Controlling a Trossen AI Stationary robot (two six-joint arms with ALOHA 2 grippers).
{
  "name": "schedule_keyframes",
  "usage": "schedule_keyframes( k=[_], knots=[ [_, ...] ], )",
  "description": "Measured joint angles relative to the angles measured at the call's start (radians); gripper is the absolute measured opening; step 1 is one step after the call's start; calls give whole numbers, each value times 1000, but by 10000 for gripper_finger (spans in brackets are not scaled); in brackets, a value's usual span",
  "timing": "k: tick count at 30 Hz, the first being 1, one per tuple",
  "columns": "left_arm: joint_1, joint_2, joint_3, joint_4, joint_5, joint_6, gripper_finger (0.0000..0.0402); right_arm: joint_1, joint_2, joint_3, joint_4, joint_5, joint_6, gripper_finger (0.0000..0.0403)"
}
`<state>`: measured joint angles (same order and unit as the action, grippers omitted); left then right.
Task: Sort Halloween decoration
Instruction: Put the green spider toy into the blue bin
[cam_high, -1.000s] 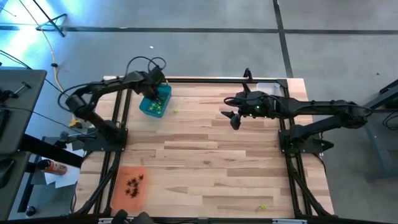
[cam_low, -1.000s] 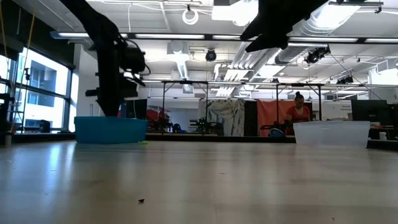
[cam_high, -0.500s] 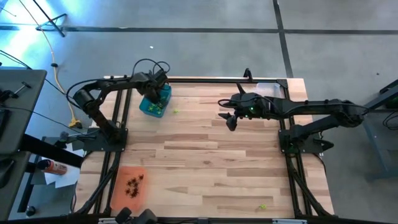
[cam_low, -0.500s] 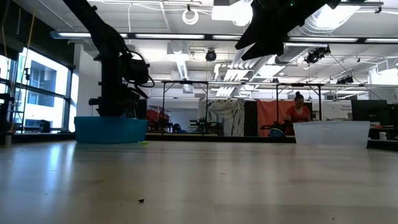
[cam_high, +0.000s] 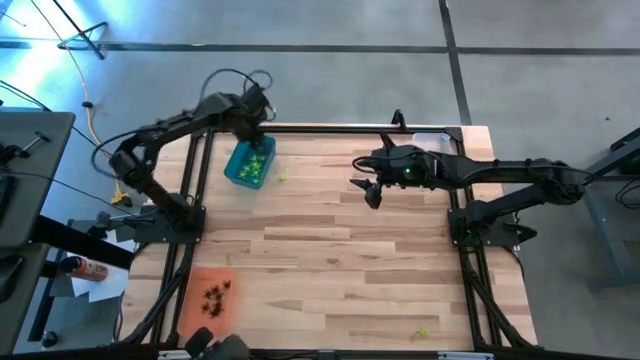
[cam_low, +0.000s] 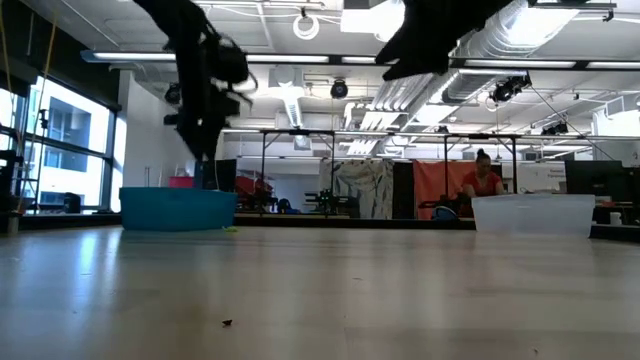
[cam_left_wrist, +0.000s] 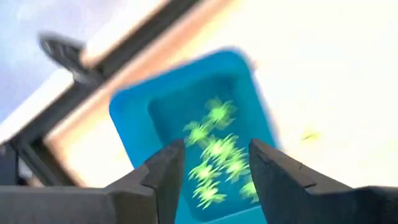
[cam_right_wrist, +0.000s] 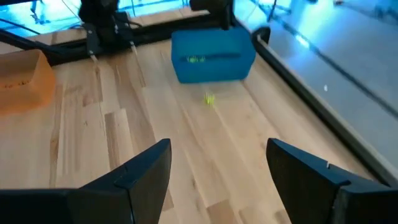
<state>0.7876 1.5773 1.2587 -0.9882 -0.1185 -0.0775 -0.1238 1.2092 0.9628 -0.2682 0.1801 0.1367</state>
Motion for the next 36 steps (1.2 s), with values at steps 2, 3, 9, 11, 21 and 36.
schedule_keyframes(
  k=[2,3,9,11,21,36],
  knots=[
    [-12,-64,16,36,39,-11,169,0,-5,37,-20,0,-35,259],
    [-20,-103,15,72,66,-22,169,0,-7,60,-36,0,-49,259],
    [-141,-372,-74,377,219,-68,166,0,-14,184,-203,-35,-46,259],
    [-211,-454,-126,499,260,-76,166,0,-21,198,-231,-71,-25,259],
    [-485,-551,-256,715,75,-108,166,0,-27,202,-244,-136,-14,259],
    [-294,40,358,-51,37,32,165,0,-80,202,-180,-120,-56,259]
  ],
)
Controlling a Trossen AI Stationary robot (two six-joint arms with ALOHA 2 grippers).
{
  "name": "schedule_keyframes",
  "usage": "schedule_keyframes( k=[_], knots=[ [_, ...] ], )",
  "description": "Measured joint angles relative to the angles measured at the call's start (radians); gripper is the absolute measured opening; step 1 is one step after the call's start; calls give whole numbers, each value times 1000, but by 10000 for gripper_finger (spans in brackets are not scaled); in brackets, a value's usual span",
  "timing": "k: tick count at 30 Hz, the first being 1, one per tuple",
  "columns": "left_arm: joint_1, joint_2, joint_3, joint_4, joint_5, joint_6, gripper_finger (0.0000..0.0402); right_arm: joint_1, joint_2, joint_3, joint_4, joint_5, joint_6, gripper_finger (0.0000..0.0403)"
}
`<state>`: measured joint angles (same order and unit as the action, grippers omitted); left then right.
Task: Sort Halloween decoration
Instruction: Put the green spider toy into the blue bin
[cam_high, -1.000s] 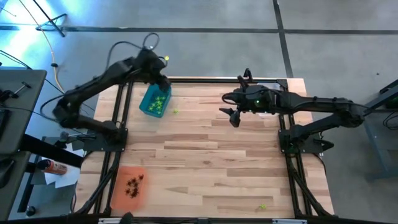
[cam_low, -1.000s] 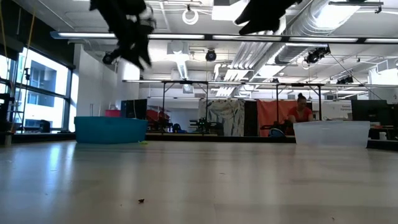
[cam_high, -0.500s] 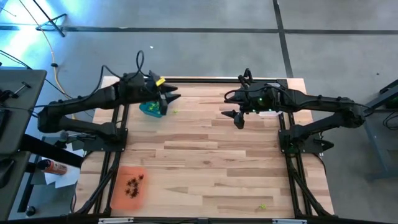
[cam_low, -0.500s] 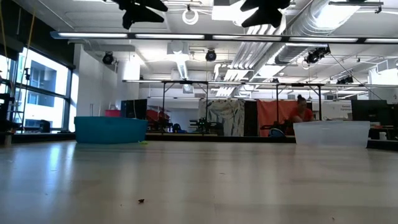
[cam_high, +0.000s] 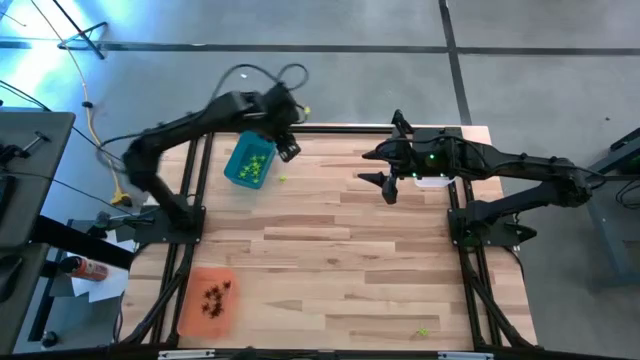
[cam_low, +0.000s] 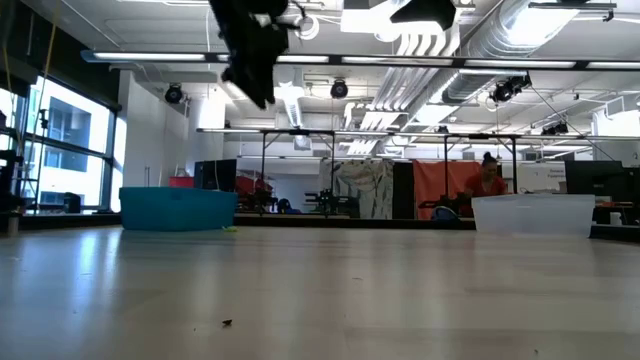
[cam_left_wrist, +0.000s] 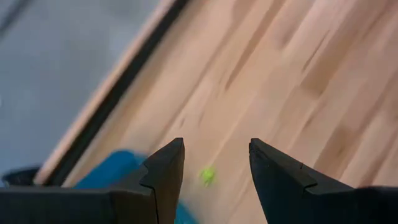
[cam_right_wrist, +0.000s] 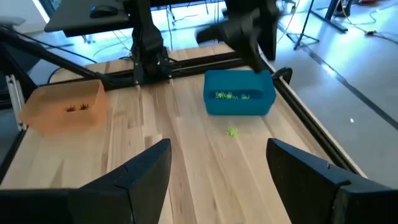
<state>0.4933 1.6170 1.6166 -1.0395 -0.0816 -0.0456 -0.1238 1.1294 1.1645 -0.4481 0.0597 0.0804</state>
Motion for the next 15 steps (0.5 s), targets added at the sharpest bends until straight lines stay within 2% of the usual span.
schedule_keyframes(
  k=[6,10,15],
  knots=[
    [24,255,70,-183,14,60,165,0,3,0,-4,46,38,259],
    [17,390,70,-221,13,162,165,0,3,0,-3,61,59,259],
    [-4,503,70,-237,-40,281,165,0,4,0,-4,81,61,259]
  ],
)
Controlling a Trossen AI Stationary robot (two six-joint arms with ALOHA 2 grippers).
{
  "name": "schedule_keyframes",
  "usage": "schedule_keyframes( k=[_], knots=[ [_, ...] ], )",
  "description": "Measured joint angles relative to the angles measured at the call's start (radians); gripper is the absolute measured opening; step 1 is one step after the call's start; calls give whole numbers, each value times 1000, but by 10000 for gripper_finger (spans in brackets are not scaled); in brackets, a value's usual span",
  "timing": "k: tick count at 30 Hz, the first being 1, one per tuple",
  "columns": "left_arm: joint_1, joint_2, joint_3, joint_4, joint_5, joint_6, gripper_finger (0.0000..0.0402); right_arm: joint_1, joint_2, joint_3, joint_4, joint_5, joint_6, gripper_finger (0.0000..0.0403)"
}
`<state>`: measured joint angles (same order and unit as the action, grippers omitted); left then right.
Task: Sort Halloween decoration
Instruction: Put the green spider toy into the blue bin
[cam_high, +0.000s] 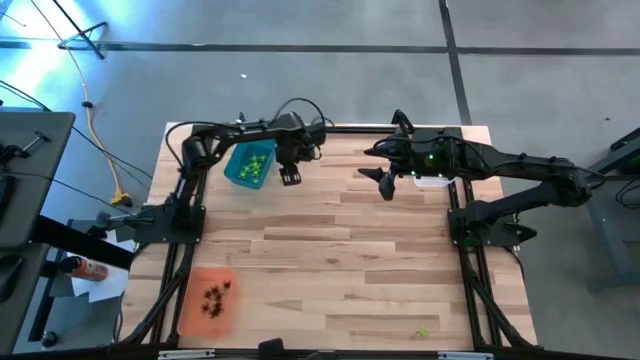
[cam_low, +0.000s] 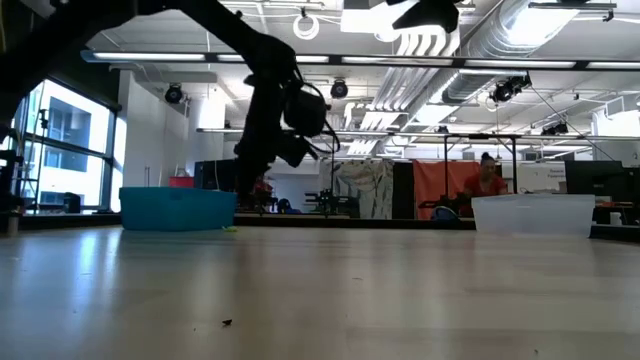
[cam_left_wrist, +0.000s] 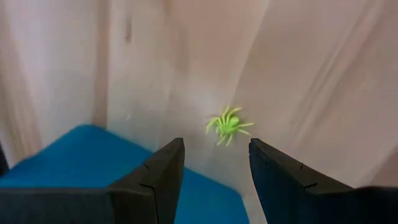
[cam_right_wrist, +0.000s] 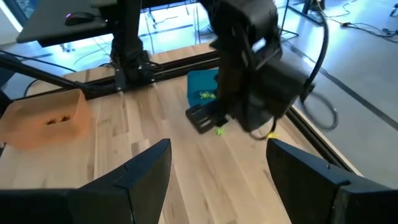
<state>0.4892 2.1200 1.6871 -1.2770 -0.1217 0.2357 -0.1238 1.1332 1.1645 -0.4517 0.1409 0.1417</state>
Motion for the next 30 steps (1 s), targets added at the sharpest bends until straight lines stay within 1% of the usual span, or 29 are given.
schedule_keyframes(
  k=[5,12,23,26,28,30],
  knots=[
    [-15,51,0,2,-15,82,165,0,0,0,0,10,16,259],
    [-16,79,-3,6,-20,135,165,0,0,0,-1,12,37,259],
    [-5,133,-3,11,-20,145,163,0,1,0,-4,12,42,259],
    [-6,142,-1,9,-29,149,143,0,1,0,-7,12,42,259],
    [-7,141,-1,13,-34,151,116,0,1,0,-9,12,42,259],
    [-11,142,-2,16,-37,154,78,0,1,0,-9,12,41,259]
  ],
)
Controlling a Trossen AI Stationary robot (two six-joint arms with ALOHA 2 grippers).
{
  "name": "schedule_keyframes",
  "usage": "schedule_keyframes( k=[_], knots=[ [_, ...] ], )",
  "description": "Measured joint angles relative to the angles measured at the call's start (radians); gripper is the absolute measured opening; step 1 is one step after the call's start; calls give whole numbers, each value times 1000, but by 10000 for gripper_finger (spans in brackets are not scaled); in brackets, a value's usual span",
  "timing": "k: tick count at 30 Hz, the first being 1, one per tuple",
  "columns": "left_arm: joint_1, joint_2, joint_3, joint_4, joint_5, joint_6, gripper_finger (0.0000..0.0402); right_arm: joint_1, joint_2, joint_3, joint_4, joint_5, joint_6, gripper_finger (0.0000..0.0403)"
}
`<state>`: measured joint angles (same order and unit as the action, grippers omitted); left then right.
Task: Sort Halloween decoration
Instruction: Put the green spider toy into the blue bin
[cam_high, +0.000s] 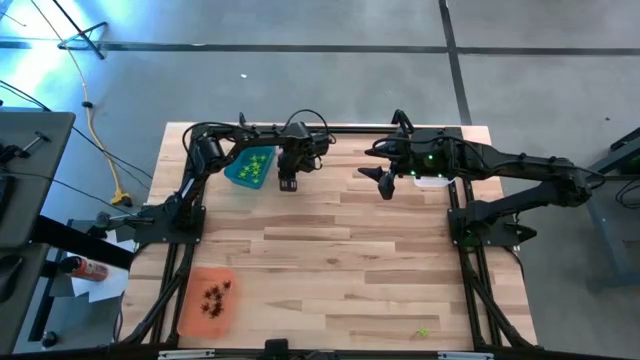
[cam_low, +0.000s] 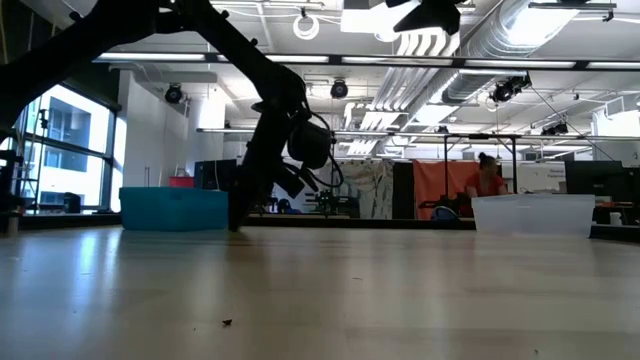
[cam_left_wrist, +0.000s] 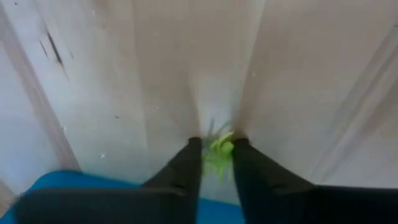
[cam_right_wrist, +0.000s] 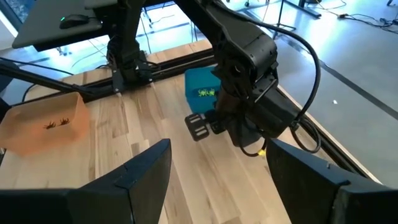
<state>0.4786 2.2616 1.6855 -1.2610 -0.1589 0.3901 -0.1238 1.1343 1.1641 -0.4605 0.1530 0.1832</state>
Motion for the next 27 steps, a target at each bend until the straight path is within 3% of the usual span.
schedule_keyframes(
  k=[4,8,12,20,27],
  knots=[
    [-1,-5,6,-8,7,5,10,0,0,0,-3,11,-2,259],
    [10,-63,10,14,40,-4,9,0,0,0,-3,16,-5,259],
    [36,-178,10,78,171,-55,2,0,0,0,-3,16,-8,259],
    [81,-559,-145,487,419,-201,1,0,19,0,9,16,-8,259],
    [43,-922,-419,852,500,-277,0,0,76,-1,82,10,-64,259]
  ],
)
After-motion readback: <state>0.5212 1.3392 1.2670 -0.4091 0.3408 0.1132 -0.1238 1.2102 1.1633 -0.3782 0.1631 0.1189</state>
